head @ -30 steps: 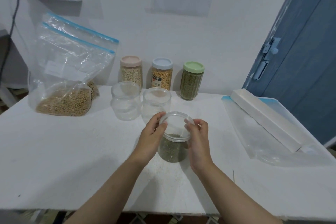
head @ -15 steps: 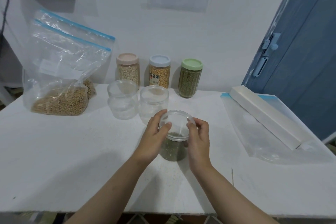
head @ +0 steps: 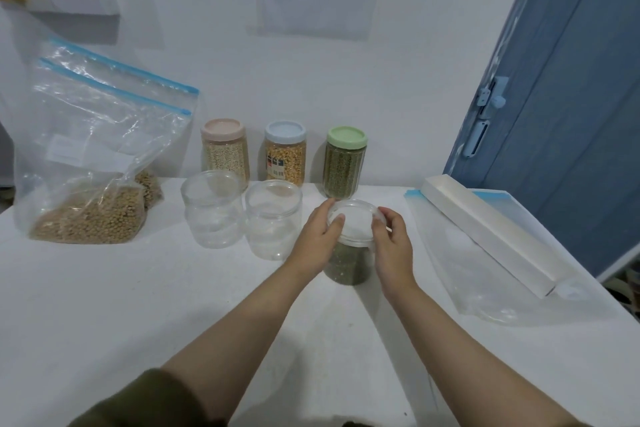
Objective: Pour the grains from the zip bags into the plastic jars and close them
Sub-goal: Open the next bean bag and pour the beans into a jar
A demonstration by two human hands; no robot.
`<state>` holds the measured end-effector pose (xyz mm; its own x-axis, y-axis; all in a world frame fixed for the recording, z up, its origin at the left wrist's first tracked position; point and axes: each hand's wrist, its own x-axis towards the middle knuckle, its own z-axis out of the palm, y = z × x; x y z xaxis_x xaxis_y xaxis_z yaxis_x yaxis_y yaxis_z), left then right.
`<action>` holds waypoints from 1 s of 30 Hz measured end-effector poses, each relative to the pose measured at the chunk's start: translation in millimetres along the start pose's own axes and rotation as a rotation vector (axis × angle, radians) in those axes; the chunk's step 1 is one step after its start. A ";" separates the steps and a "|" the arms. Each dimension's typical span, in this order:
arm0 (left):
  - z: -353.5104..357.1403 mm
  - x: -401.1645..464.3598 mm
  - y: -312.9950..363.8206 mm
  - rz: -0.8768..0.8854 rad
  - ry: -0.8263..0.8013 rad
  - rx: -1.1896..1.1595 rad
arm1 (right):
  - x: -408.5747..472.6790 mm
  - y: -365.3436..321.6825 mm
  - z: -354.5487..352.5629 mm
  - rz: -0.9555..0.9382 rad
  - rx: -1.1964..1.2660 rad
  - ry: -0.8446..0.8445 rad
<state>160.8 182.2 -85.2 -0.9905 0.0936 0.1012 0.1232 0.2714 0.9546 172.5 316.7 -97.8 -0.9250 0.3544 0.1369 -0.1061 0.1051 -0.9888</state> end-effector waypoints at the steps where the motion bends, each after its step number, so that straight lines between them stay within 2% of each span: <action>1: 2.2 8.6 0.2 -0.001 0.011 0.017 | 9.6 -0.4 -0.3 -0.011 -0.030 -0.022; 7: 9.7 51.6 8.5 -0.053 0.028 0.155 | 62.3 -6.1 0.9 -0.072 -0.254 -0.144; 14: 11.1 78.6 21.8 -0.028 0.080 0.366 | 90.8 -16.5 10.9 -0.053 -0.444 -0.187; 17: 10.2 78.9 24.7 0.005 0.118 0.394 | 96.3 -19.1 14.5 -0.028 -0.491 -0.170; 20: 3.2 69.7 27.5 0.125 0.197 0.362 | 91.4 -24.1 17.8 -0.070 -0.577 -0.094; 25: -24.0 48.8 40.8 0.350 0.424 0.329 | 63.8 -42.2 38.7 -0.264 -0.384 -0.077; 28: -47.7 37.0 35.5 0.322 0.544 0.359 | 47.0 -52.1 61.9 -0.315 -0.267 -0.167; 30: -62.4 28.7 25.3 0.250 0.553 0.393 | 38.2 -57.0 79.3 -0.300 -0.243 -0.267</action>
<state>131.7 132.0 -40.7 -0.8035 -0.2721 0.5295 0.2601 0.6397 0.7233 114.2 250.6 -41.0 -0.9315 0.0275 0.3626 -0.3235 0.3925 -0.8610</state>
